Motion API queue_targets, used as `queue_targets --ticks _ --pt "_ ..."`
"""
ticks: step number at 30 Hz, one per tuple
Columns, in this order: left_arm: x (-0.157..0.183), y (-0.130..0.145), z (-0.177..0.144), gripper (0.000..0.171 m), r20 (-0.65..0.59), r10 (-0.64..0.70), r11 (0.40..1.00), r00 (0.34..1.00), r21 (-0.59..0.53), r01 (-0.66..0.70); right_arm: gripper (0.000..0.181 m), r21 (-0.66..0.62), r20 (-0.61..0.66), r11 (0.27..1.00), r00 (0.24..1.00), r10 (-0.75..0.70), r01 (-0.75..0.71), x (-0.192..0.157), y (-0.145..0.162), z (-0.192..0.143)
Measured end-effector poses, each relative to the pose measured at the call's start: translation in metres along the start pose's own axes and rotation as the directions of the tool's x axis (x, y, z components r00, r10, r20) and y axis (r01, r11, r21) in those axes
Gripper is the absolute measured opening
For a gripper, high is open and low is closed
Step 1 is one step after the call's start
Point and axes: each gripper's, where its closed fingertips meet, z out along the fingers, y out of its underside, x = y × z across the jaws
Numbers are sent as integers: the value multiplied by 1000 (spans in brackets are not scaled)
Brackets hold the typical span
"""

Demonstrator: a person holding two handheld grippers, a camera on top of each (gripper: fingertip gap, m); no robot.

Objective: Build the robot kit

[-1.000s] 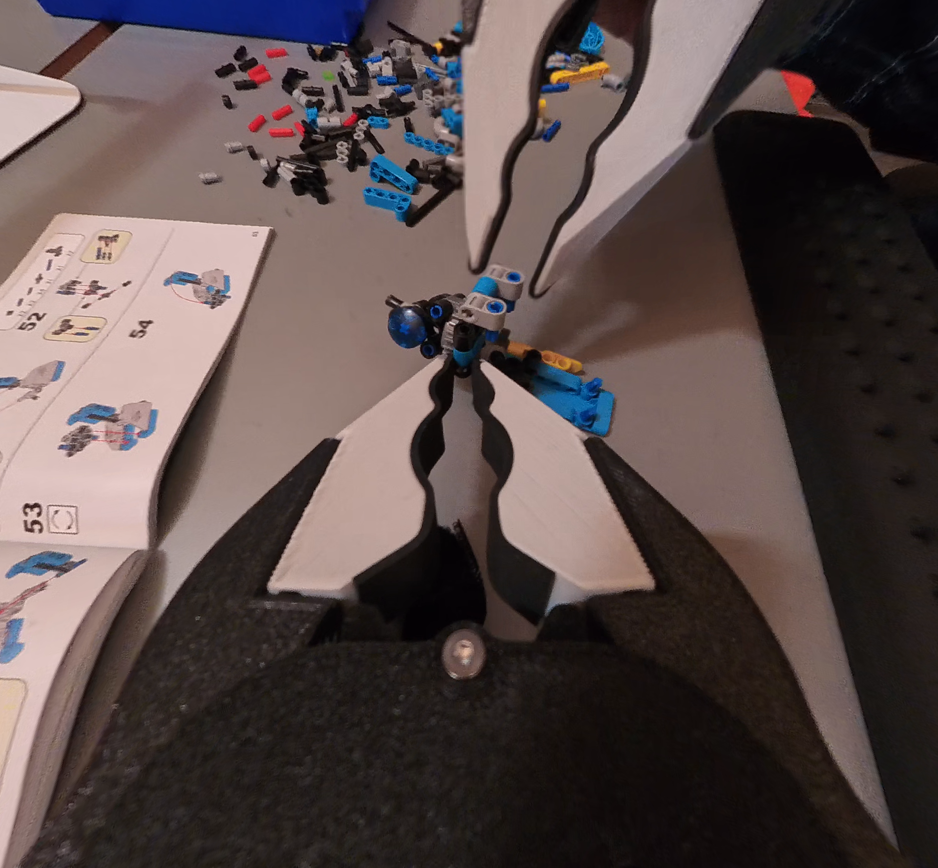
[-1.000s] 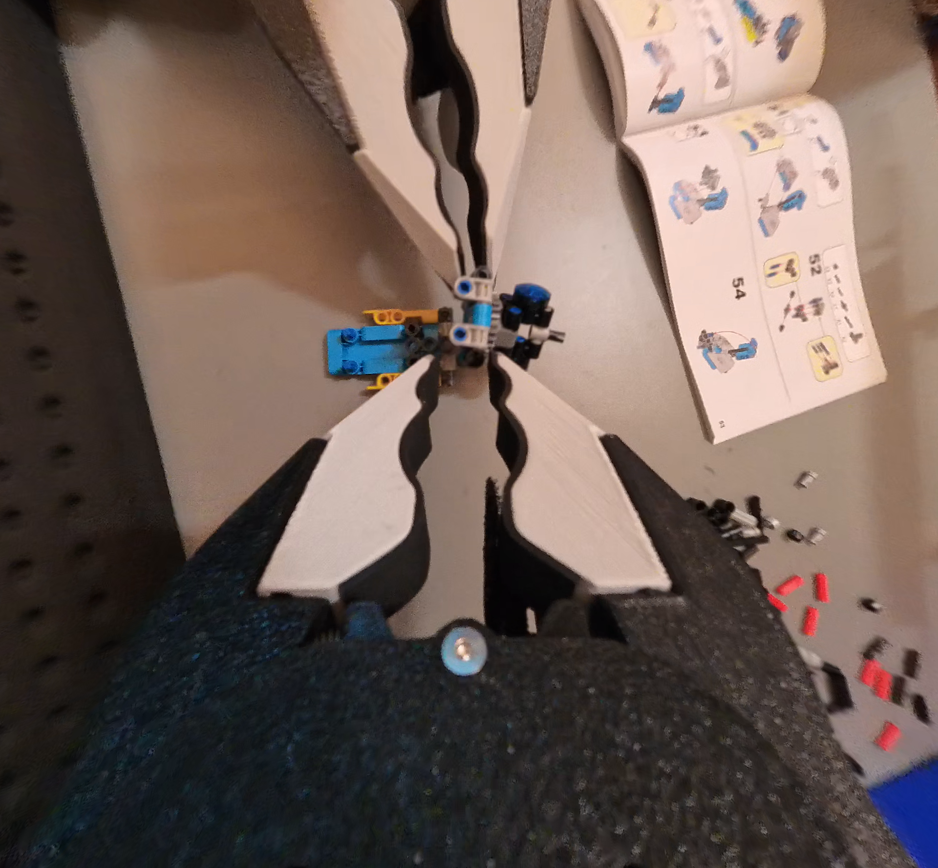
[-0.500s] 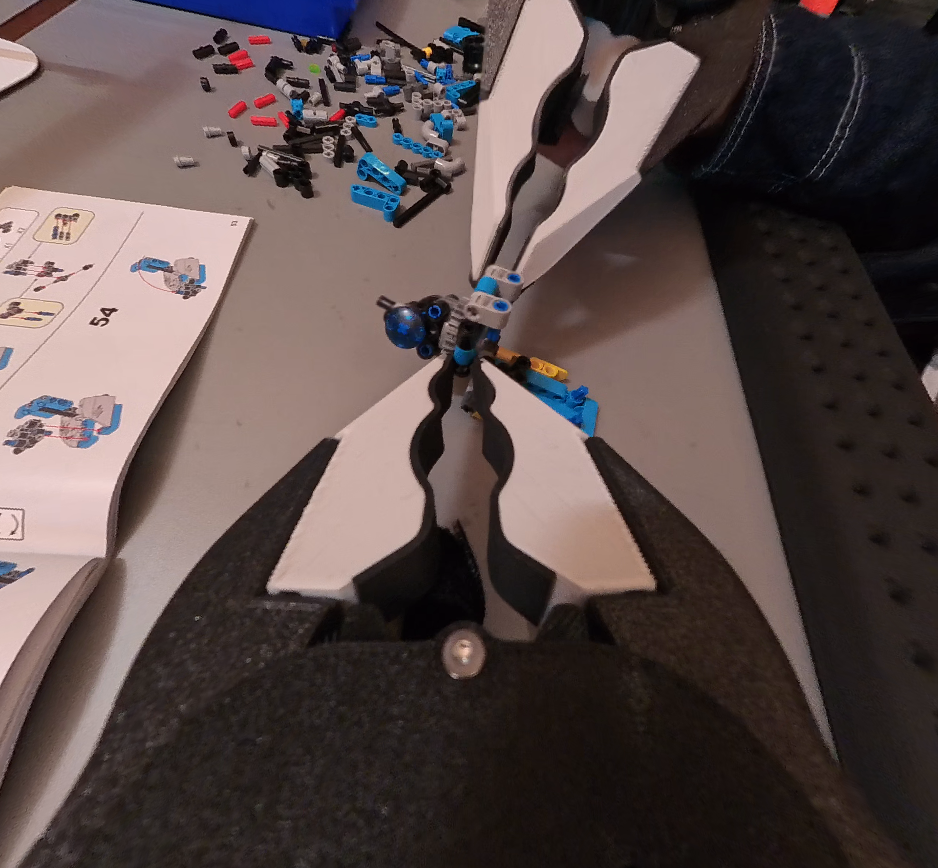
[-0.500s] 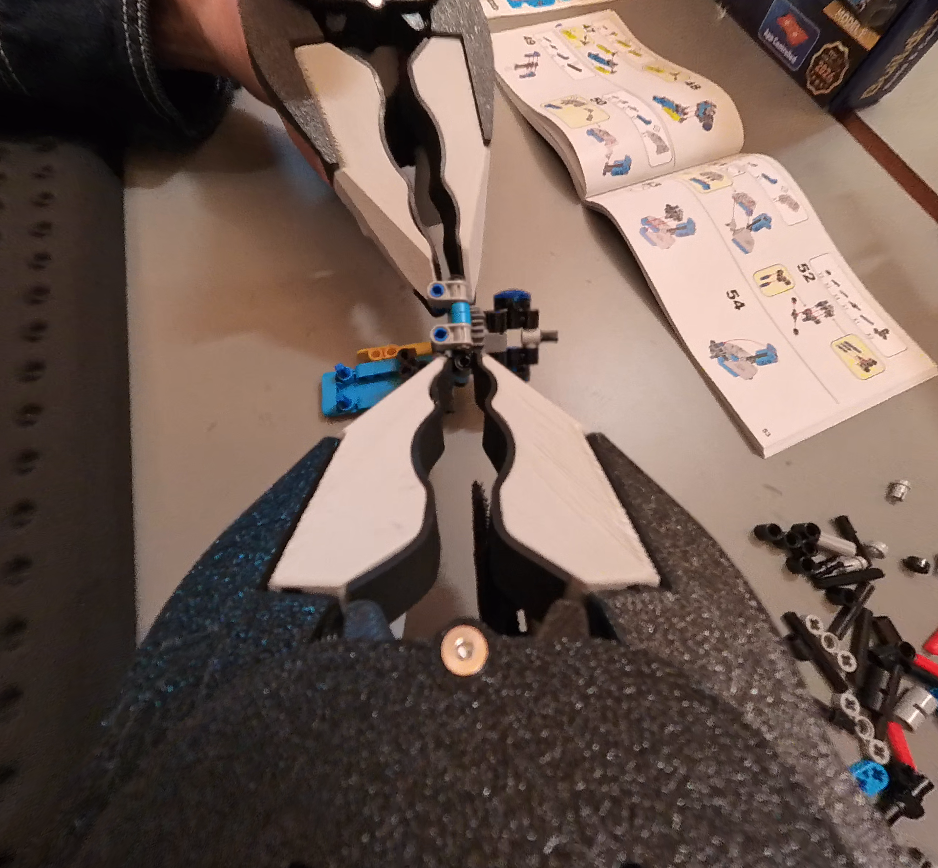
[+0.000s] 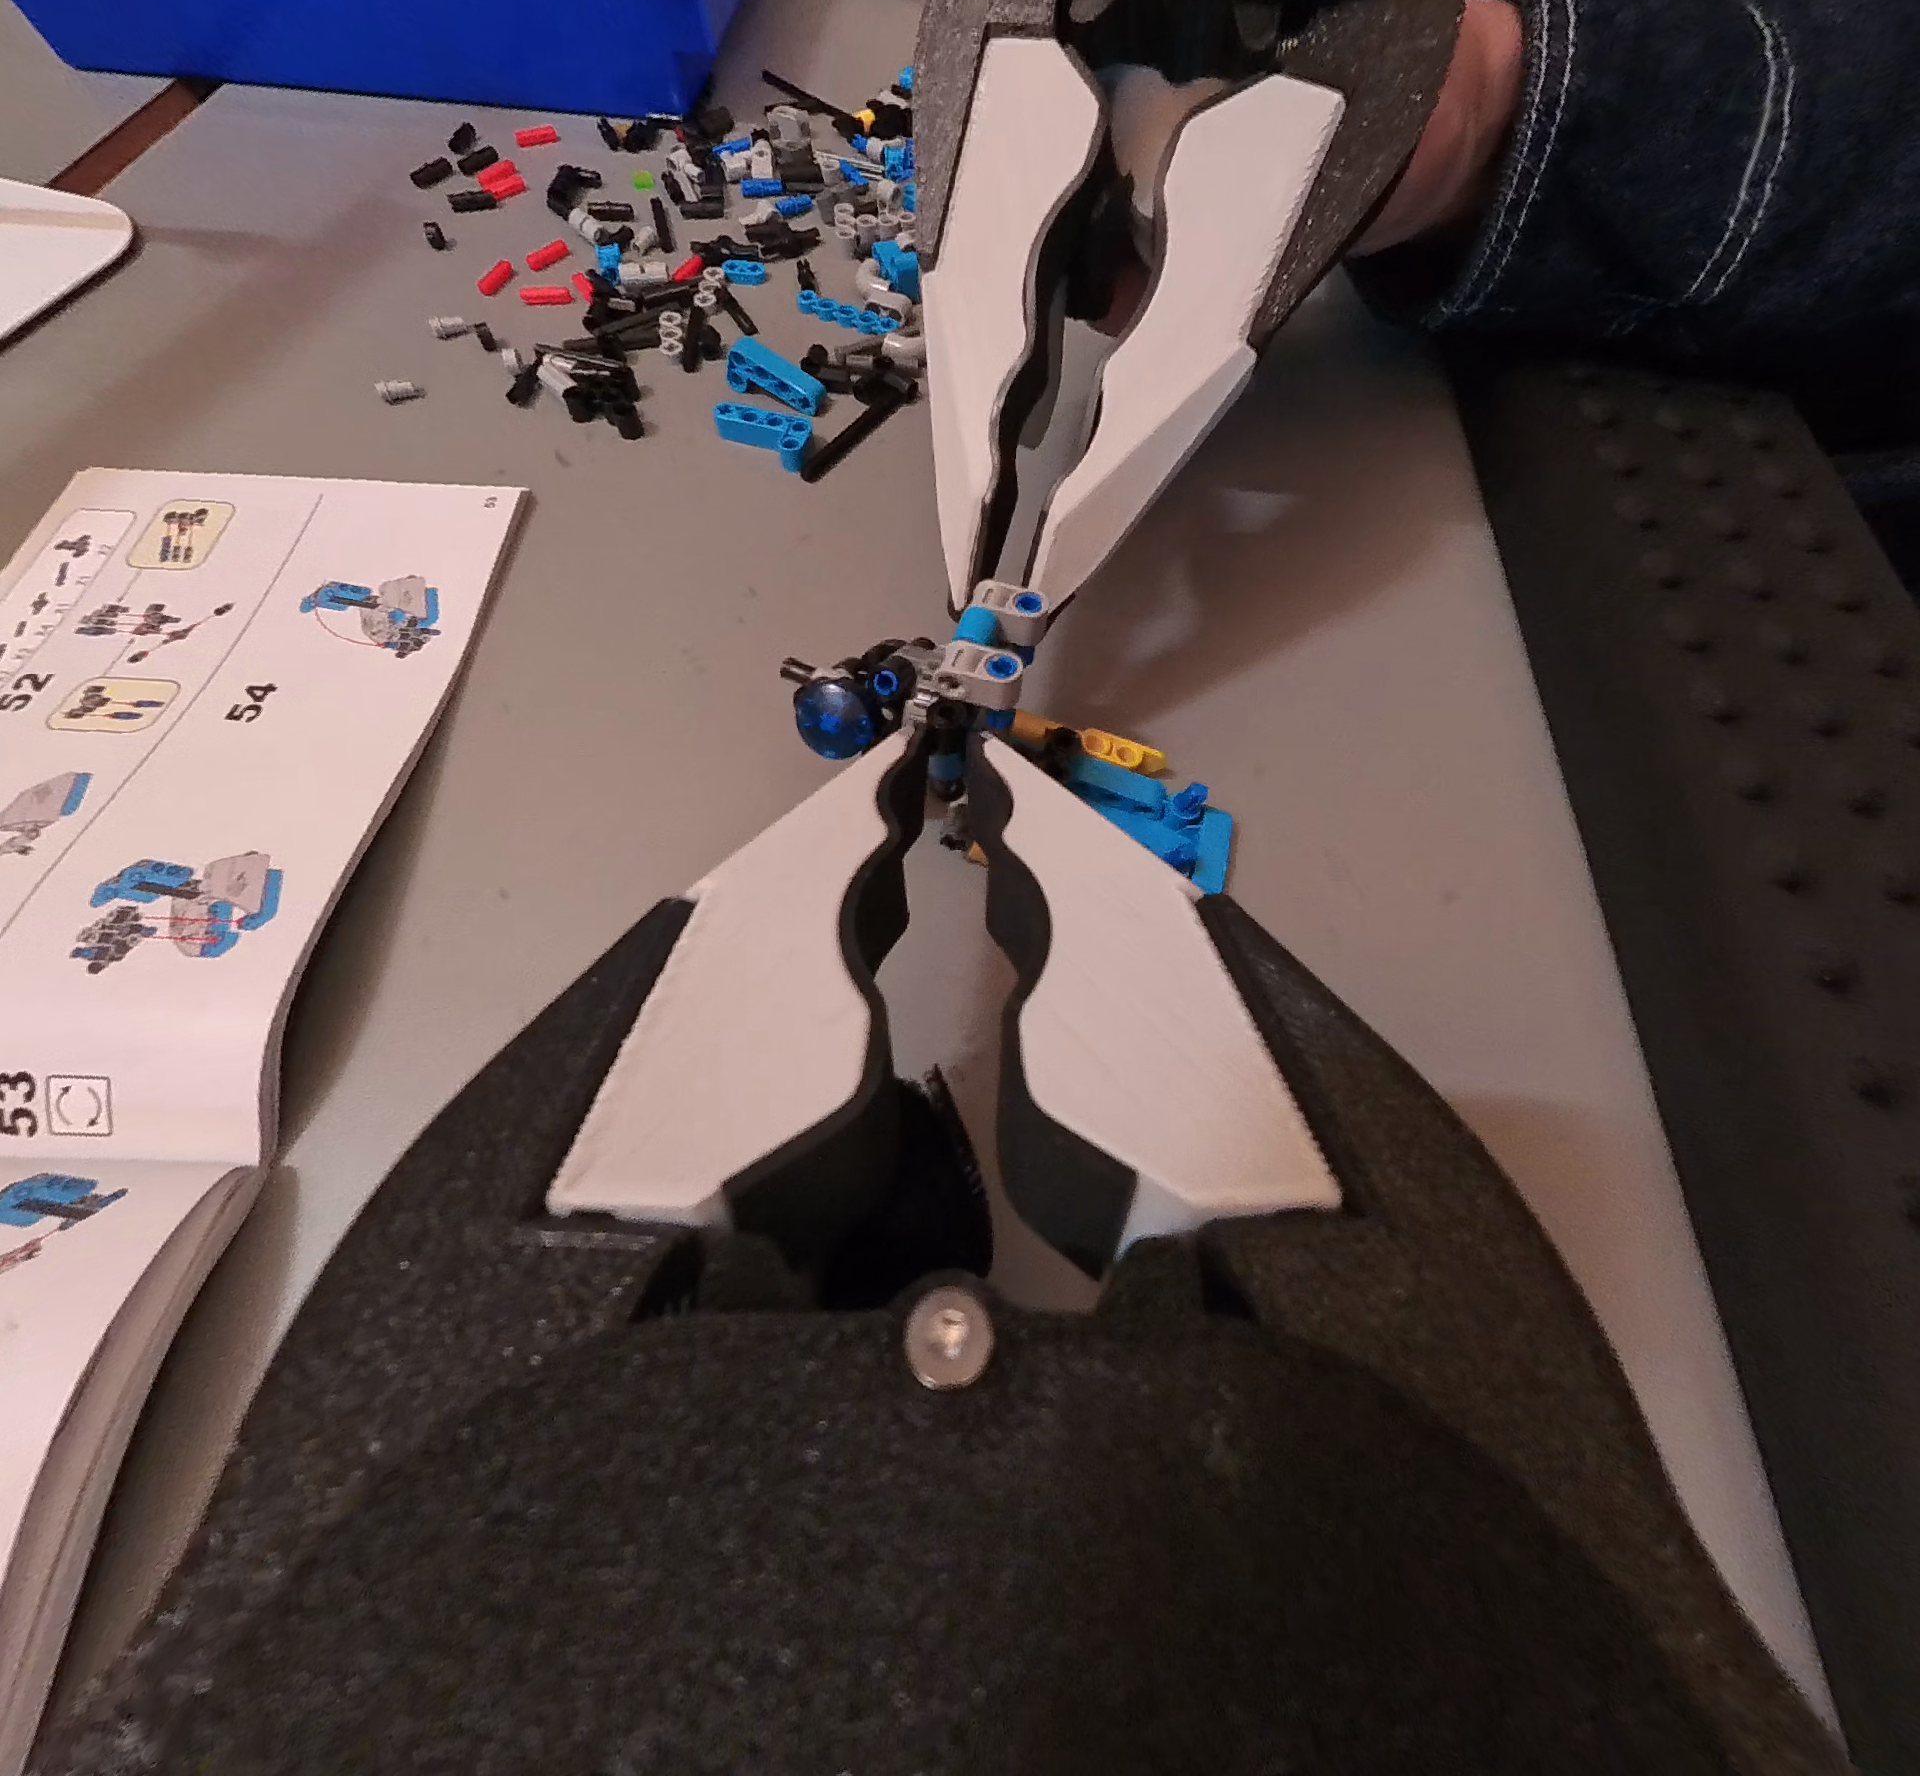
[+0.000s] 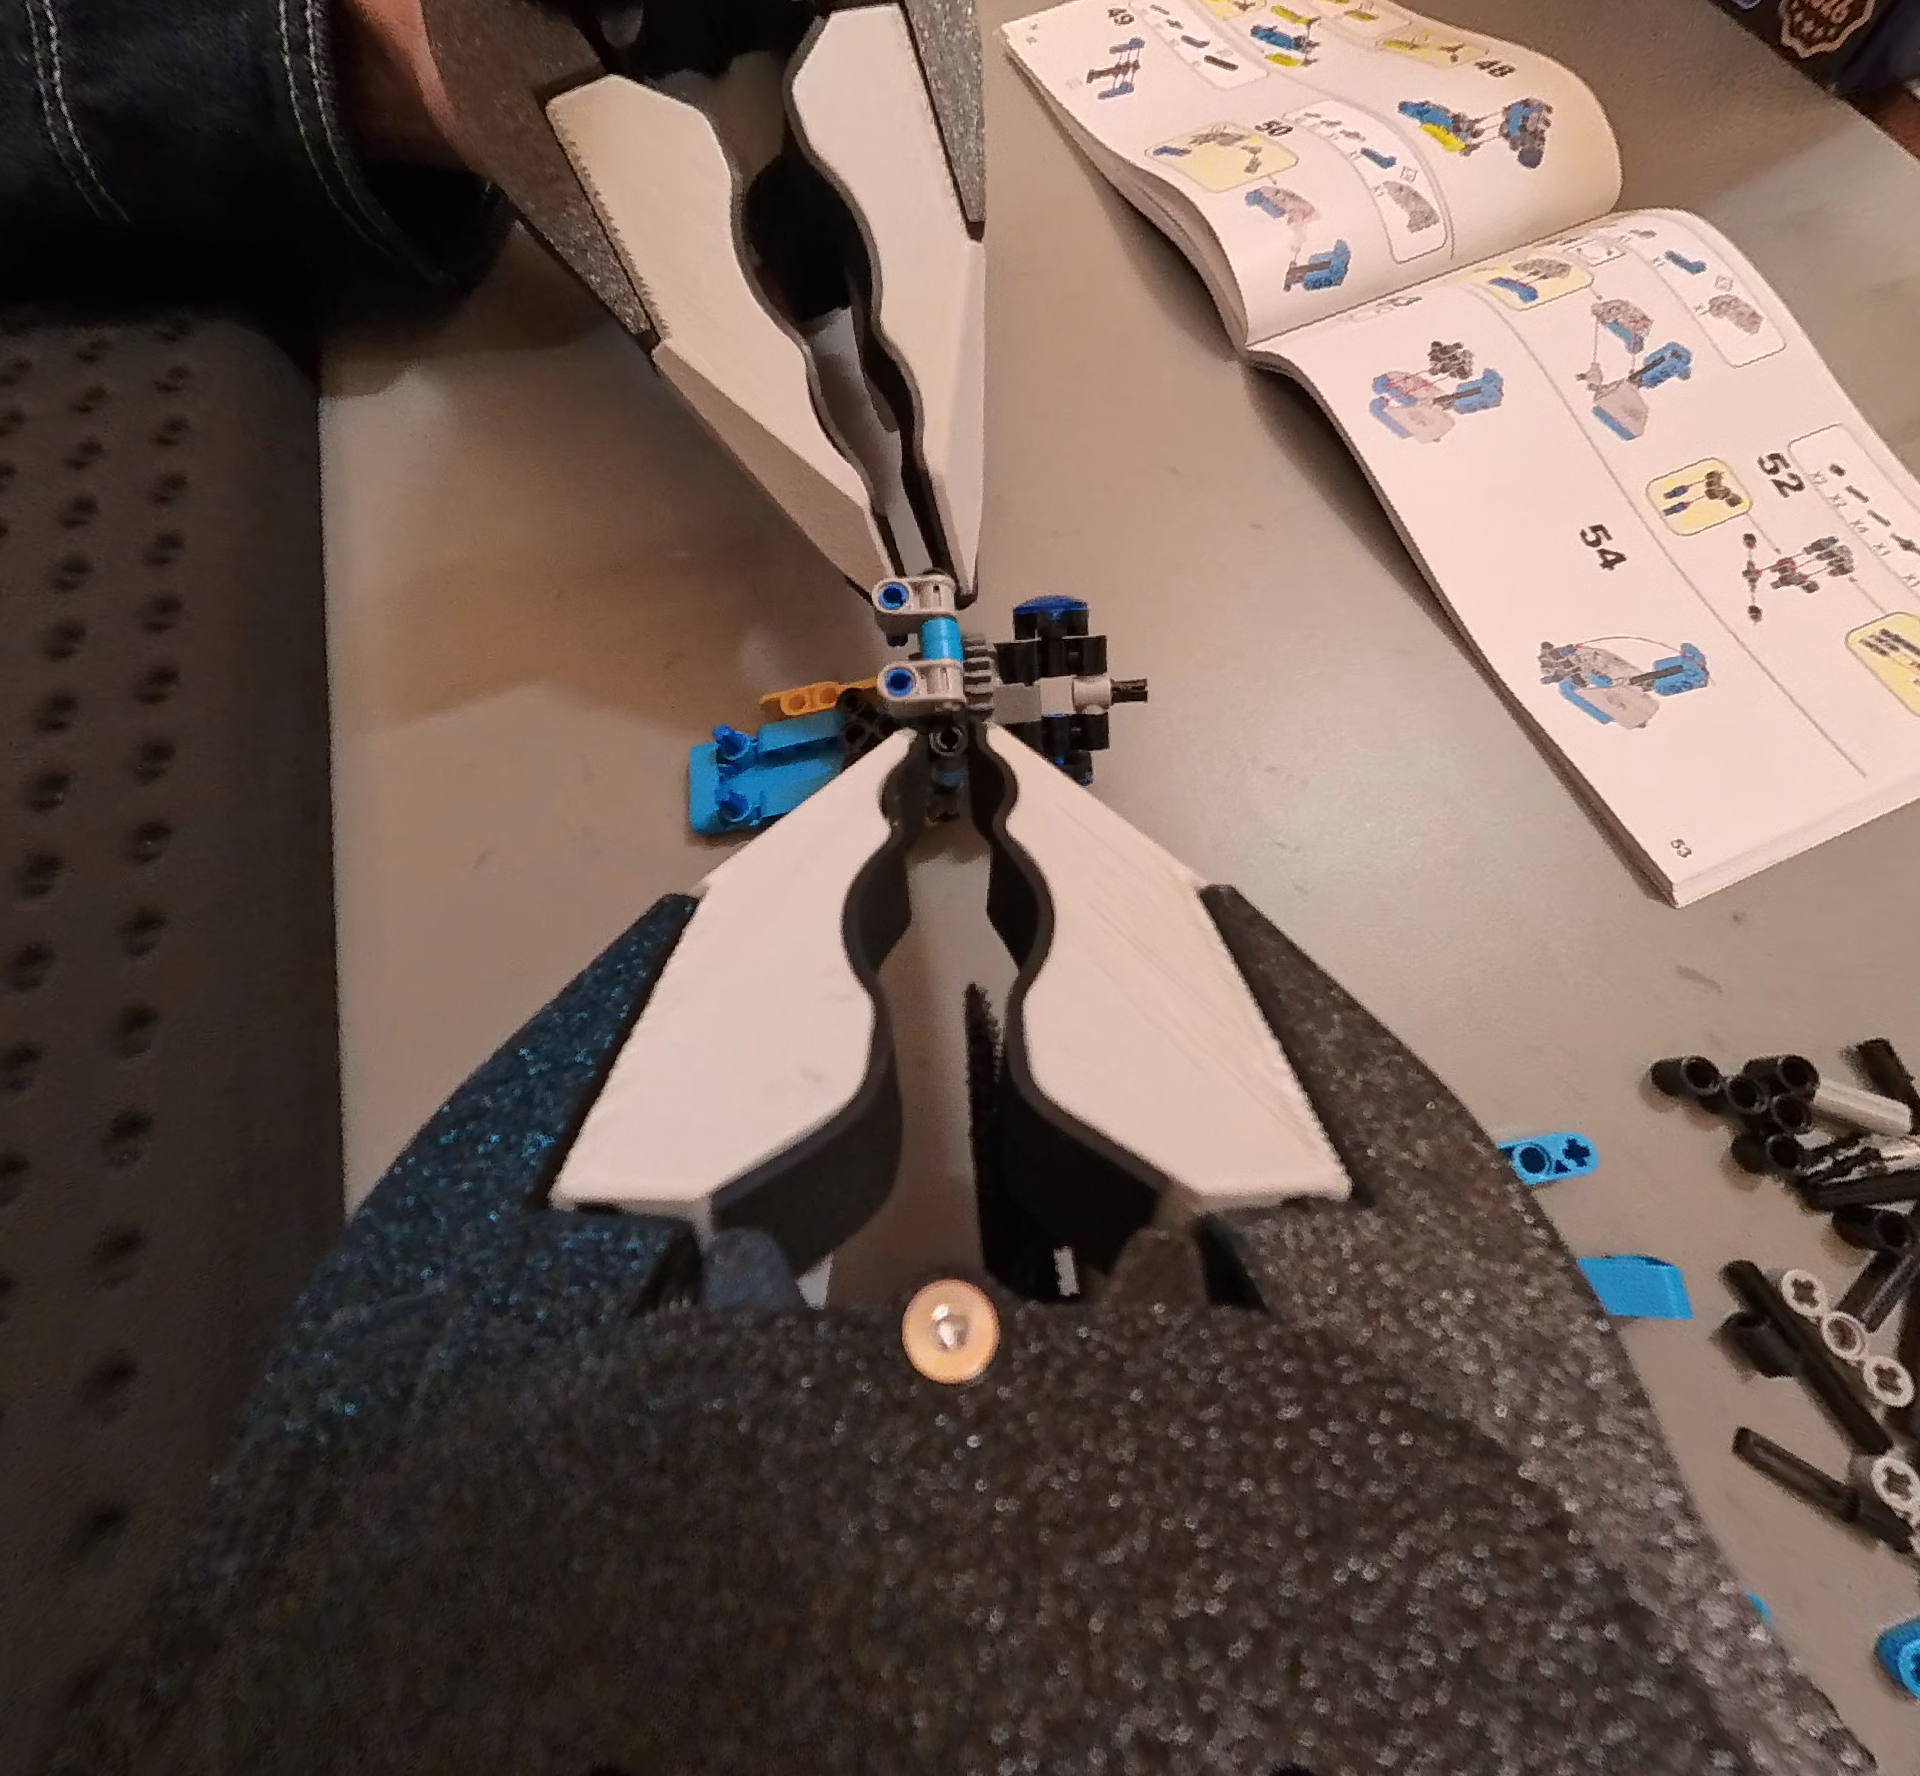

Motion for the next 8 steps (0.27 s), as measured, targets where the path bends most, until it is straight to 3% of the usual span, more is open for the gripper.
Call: queue_targets --ticks 8 --pt "0 0 -5 7 14 -11 1000 1000 15 10 7 11 -50 999 997 -53 53 -1 -6 1"
